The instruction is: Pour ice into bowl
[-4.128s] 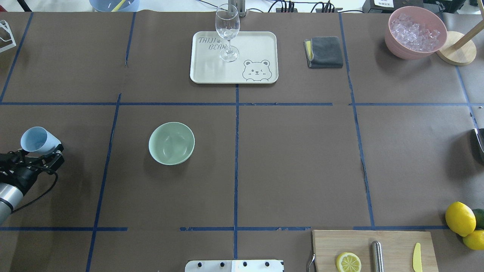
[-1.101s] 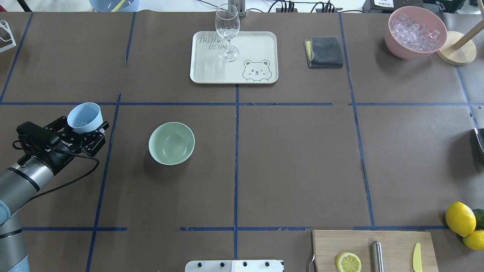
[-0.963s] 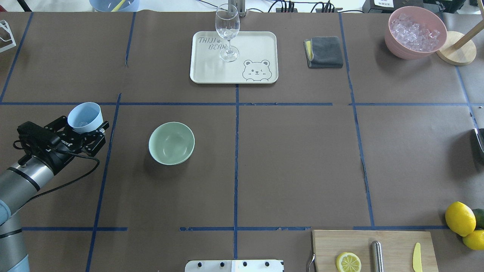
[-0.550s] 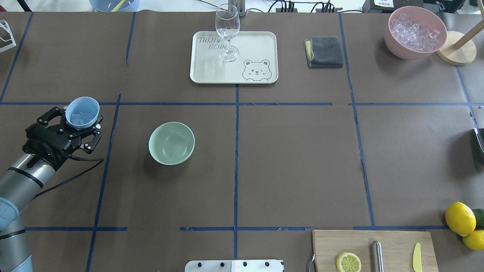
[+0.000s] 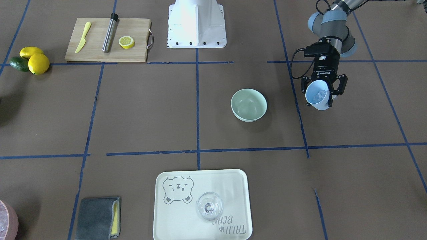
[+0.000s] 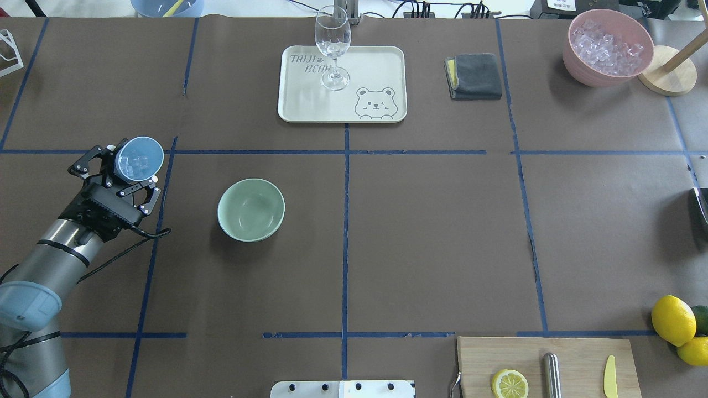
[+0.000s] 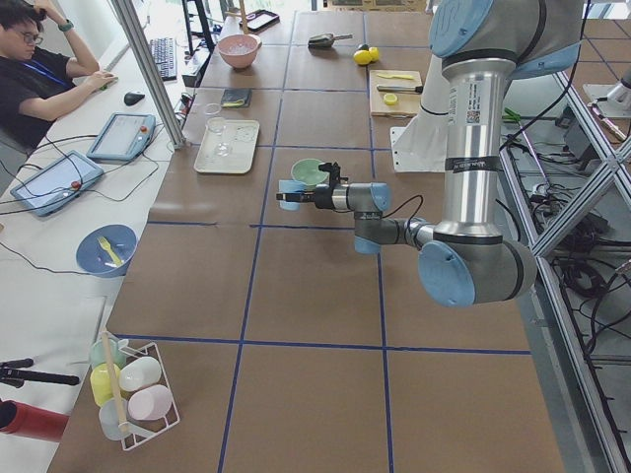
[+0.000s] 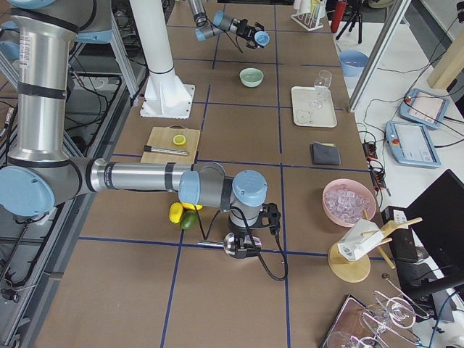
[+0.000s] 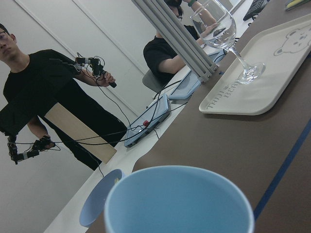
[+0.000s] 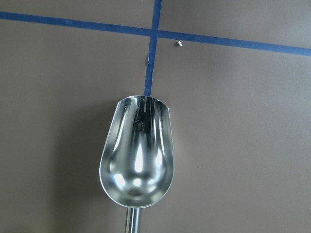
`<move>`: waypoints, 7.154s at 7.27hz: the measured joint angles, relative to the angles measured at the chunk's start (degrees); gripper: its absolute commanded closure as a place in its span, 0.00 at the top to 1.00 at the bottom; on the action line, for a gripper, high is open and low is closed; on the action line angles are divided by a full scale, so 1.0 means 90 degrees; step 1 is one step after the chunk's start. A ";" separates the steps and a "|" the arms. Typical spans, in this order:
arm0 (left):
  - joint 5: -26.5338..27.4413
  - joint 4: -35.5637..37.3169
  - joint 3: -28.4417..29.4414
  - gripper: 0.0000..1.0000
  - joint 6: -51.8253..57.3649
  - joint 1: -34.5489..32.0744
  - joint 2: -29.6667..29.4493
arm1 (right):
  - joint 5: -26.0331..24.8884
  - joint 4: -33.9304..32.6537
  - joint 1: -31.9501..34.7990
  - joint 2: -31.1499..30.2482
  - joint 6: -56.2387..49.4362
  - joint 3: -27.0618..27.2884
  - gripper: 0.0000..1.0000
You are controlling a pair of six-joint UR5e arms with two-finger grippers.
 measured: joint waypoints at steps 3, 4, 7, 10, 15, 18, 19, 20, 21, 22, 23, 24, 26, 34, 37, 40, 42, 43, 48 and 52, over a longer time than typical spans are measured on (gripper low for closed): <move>0.0379 0.1163 0.0009 0.00 0.0091 0.0411 -0.0536 | 0.0018 -0.0007 0.0000 -0.0051 0.0019 0.0000 1.00; 0.0572 0.1415 0.0009 0.00 0.0100 0.0649 -0.0648 | 0.0023 -0.0008 0.0000 -0.0057 0.0020 -0.0005 1.00; 0.1077 0.1804 -0.0001 0.00 0.1345 0.0972 -0.0879 | 0.0027 -0.0008 0.0008 -0.0061 0.0021 -0.0013 1.00; 0.1225 0.1824 0.0008 0.00 0.3059 0.1014 -0.1003 | 0.0027 -0.0008 0.0009 -0.0062 0.0015 -0.0013 1.00; 0.1242 0.1833 0.0018 0.00 0.5178 0.1029 -0.1118 | 0.0027 -0.0008 0.0010 -0.0062 0.0011 -0.0013 1.00; 0.1243 0.1833 0.0022 0.00 0.5315 0.1034 -0.1122 | 0.0027 -0.0008 0.0010 -0.0062 0.0011 -0.0020 1.00; 0.1245 0.1831 0.0021 0.00 0.5343 0.1034 -0.1121 | 0.0027 -0.0008 0.0010 -0.0062 0.0011 -0.0021 1.00; 0.1276 0.1827 0.0000 0.00 0.5519 0.1034 -0.1120 | 0.0027 -0.0008 0.0010 -0.0061 0.0011 -0.0023 1.00; 0.1381 0.1825 -0.0038 0.00 0.5868 0.1034 -0.1120 | 0.0027 -0.0008 0.0010 -0.0062 0.0011 -0.0023 1.00; 0.1503 0.1824 -0.0064 0.00 0.6218 0.1034 -0.1121 | 0.0027 -0.0008 0.0010 -0.0062 0.0011 -0.0023 1.00; 0.1562 0.1824 -0.0075 0.00 0.6465 0.1034 -0.1125 | 0.0027 -0.0008 0.0010 -0.0062 0.0009 -0.0026 1.00; 0.1584 0.1821 -0.0078 0.00 0.6576 0.1034 -0.1127 | 0.0027 -0.0008 0.0010 -0.0062 0.0004 -0.0028 1.00; 0.1596 0.1811 -0.0082 0.00 0.6632 0.1034 -0.1127 | 0.0027 -0.0008 0.0009 -0.0062 0.0004 -0.0024 1.00; 0.1539 -0.1134 -0.0118 0.00 0.3467 0.1166 -0.1125 | 0.0027 -0.0008 0.0010 -0.0050 0.0029 -0.0039 1.00; 0.1565 -0.1487 -0.0157 0.00 -0.0680 0.1572 -0.1136 | 0.0029 -0.0008 0.0010 -0.0043 0.0031 -0.0018 1.00; 0.1570 -0.1541 -0.0219 0.00 -0.2759 0.1646 -0.1200 | 0.0036 -0.0002 0.0009 -0.0042 0.0031 0.0002 1.00; 0.1545 -0.1533 -0.0222 0.00 -0.3744 0.1592 -0.1061 | 0.0037 0.0000 0.0010 -0.0042 0.0030 0.0005 1.00; 0.1539 -0.1534 -0.0222 0.00 -0.3992 0.1566 -0.0828 | 0.0037 -0.0002 0.0010 -0.0039 0.0028 0.0001 1.00; 0.0900 -0.1530 -0.0202 0.00 -0.5216 0.0806 0.0901 | 0.0037 0.0002 0.0018 -0.0033 0.0023 0.0007 1.00; 0.0169 -0.1541 0.0583 0.00 -0.6465 -0.0059 0.1404 | 0.0037 0.0002 0.0018 0.0016 0.0042 0.0018 1.00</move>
